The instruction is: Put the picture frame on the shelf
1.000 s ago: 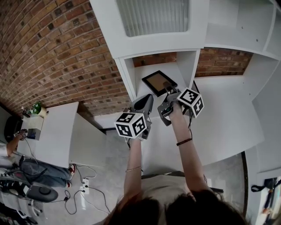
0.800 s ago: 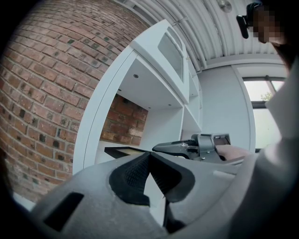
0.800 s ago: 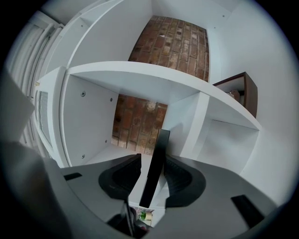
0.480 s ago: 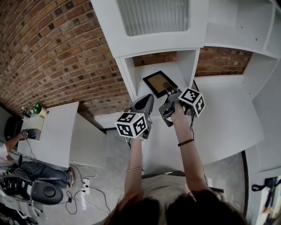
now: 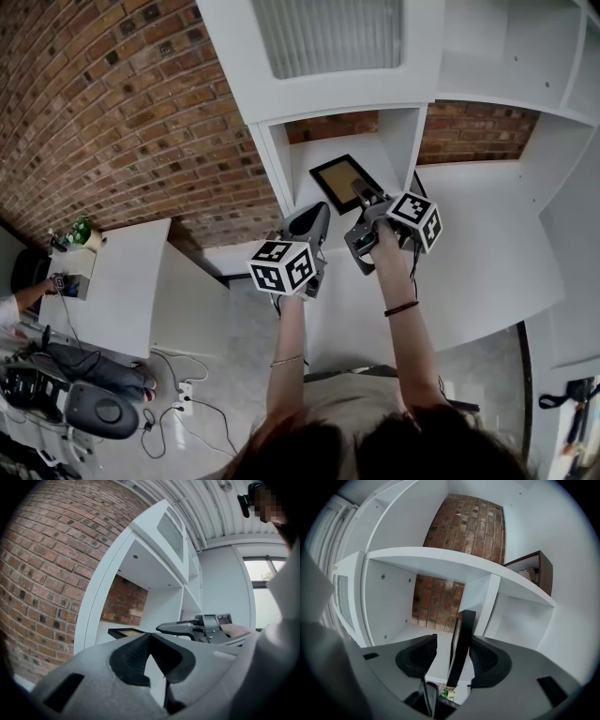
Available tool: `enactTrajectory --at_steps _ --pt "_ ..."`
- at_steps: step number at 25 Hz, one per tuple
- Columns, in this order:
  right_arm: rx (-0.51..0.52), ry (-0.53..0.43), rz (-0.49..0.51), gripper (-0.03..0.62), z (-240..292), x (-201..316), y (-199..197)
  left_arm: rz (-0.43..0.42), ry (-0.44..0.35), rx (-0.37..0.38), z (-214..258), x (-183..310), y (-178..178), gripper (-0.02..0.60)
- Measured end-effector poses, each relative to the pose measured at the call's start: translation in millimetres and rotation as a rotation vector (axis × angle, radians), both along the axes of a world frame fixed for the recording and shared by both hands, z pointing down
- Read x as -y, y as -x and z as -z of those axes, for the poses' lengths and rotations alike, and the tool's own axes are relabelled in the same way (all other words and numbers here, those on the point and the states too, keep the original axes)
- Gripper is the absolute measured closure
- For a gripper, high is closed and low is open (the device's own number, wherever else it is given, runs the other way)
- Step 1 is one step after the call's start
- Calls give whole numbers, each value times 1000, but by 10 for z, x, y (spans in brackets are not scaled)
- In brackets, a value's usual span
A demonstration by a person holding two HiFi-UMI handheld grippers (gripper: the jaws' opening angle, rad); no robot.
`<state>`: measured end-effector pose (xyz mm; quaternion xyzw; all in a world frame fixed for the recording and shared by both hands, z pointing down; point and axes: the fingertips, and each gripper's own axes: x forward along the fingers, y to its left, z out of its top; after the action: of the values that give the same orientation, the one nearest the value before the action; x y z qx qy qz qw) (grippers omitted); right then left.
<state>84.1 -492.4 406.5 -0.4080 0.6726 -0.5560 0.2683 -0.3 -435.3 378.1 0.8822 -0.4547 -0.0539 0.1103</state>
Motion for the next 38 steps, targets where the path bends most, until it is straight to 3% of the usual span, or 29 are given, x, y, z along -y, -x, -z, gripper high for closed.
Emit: enactTrajectory --at_steps 24,38 --pt "78 37 19 395 -147 -44 14 0 22 -1 -88 -24 -47 571" --pt "170 -21 69 396 -209 -318 -48 30 12 12 -179 -166 -70 571"
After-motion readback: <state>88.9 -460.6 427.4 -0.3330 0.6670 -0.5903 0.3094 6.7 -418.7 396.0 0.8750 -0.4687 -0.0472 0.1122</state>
